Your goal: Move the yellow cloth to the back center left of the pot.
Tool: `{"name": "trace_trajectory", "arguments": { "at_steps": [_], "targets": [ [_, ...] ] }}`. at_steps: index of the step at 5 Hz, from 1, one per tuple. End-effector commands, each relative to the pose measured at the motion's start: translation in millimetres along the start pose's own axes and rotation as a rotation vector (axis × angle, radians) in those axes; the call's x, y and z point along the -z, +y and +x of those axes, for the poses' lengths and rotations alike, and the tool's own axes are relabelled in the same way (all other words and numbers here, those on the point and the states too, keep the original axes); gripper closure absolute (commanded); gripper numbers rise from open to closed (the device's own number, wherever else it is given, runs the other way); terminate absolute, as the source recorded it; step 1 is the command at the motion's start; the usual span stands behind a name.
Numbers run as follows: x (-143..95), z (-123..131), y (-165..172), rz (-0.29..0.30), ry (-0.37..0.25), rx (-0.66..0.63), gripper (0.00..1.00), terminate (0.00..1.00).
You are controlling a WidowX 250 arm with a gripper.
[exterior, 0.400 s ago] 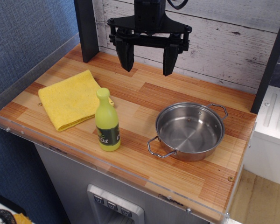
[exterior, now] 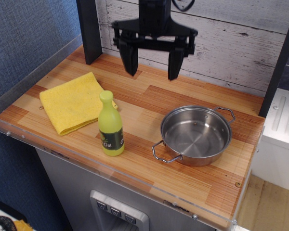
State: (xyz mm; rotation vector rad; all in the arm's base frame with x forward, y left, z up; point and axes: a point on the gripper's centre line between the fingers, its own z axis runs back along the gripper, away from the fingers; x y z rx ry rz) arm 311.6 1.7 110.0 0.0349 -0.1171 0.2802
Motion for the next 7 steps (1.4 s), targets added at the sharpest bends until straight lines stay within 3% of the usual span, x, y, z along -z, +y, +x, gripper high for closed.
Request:
{"name": "trace_trajectory", "arguments": {
  "at_steps": [1, 2, 3, 4, 6, 7],
  "targets": [
    [9, 39, 11, 0.087, -0.043, -0.177, 0.0, 0.0],
    [20, 54, 38, 0.169, -0.048, -0.294, 0.0, 0.0],
    [32, 49, 73, 0.213, -0.035, -0.374, 0.0, 0.0],
    [33, 41, 97, 0.206, -0.03, -0.437, 1.0, 0.0],
    [54, 23, 127, 0.196, -0.012, -0.517, 1.0, 0.0],
    [63, 20, 144, 0.196, -0.038, -0.578, 1.0, 0.0]
  ]
}}
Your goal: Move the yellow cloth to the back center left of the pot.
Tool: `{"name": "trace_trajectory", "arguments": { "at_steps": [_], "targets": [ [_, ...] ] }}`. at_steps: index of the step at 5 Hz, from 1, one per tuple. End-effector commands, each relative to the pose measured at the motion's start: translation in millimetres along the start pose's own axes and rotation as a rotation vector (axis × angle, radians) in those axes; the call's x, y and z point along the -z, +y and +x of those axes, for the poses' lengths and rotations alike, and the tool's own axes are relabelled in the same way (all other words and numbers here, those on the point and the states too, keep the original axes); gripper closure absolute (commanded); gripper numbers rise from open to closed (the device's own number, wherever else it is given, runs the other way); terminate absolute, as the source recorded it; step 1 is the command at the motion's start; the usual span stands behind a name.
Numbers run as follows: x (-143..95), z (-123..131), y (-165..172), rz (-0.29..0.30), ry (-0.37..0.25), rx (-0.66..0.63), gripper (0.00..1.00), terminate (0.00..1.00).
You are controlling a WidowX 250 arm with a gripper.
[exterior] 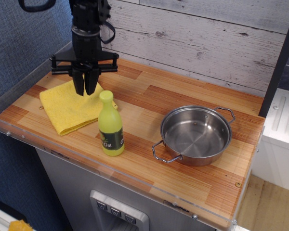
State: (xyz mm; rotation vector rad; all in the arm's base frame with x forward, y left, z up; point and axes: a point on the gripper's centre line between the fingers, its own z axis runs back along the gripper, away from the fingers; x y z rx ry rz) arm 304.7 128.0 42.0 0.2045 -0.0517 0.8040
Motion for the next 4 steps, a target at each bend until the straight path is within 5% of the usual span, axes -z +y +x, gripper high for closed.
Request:
{"name": "trace_trajectory", "arguments": {
  "at_steps": [1, 2, 4],
  "targets": [
    [6, 13, 22, -0.056, -0.078, -0.101, 1.0, 0.0],
    [15, 12, 25, -0.077, -0.11, -0.116, 1.0, 0.0],
    [29, 12, 8, -0.099, -0.054, -0.078, 1.0, 0.0]
  ]
}}
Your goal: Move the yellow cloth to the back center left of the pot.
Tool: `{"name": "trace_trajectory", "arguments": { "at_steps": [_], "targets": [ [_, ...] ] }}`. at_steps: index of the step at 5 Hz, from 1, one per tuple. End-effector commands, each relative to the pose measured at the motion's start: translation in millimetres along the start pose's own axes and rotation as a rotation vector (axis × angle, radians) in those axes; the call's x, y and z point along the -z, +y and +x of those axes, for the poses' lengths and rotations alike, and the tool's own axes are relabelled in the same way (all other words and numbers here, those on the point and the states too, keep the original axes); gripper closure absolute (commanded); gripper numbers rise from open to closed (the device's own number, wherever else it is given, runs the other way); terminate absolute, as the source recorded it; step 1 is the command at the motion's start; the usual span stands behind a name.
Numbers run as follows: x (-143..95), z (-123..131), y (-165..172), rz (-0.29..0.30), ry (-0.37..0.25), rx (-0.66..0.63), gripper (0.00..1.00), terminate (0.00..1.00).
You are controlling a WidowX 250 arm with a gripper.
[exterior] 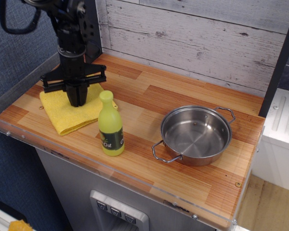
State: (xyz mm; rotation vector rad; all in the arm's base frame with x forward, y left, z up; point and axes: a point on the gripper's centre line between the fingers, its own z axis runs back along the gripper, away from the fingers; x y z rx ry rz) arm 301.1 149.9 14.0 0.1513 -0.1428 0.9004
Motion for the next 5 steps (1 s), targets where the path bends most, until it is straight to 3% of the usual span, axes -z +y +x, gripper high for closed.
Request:
{"name": "trace_trajectory", "arguments": {
  "at_steps": [1, 3, 5],
  "targets": [
    [-2, -4, -19, -0.053, 0.013, 0.08, 1.0, 0.0],
    [-5, -13, -48, -0.097, 0.045, 0.218, 1.0, 0.0],
    [-4, -28, -85, -0.092, 0.045, 0.392, 1.0, 0.0]
  ]
}}
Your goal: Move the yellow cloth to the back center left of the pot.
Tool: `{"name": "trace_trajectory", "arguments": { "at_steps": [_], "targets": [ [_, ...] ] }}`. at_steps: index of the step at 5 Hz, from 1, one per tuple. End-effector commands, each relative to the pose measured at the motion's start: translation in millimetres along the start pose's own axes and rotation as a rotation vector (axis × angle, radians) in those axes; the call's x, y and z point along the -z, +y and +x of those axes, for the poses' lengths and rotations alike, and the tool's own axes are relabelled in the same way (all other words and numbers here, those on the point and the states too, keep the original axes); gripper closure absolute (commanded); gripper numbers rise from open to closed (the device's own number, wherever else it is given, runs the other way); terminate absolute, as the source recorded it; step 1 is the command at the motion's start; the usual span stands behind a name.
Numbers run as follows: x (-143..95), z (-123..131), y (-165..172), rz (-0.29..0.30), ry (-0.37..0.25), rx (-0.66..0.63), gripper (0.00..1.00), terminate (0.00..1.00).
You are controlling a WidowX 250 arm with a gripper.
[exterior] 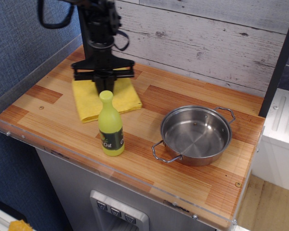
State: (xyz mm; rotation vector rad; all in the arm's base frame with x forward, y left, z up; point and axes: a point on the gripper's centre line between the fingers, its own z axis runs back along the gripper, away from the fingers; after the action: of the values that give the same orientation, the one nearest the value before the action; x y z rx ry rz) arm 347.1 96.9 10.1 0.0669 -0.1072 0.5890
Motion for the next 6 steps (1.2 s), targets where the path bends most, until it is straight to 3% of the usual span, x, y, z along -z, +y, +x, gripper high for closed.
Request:
{"name": "trace_trajectory", "arguments": {
  "at_steps": [1, 3, 6],
  "targets": [
    [5, -13, -38, -0.017, 0.016, 0.164, 1.0, 0.0],
    [9, -19, -59, -0.042, 0.041, 0.294, 1.0, 0.0],
    [3, -15, -67, -0.032, 0.034, 0.35, 1.0, 0.0]
  ]
}}
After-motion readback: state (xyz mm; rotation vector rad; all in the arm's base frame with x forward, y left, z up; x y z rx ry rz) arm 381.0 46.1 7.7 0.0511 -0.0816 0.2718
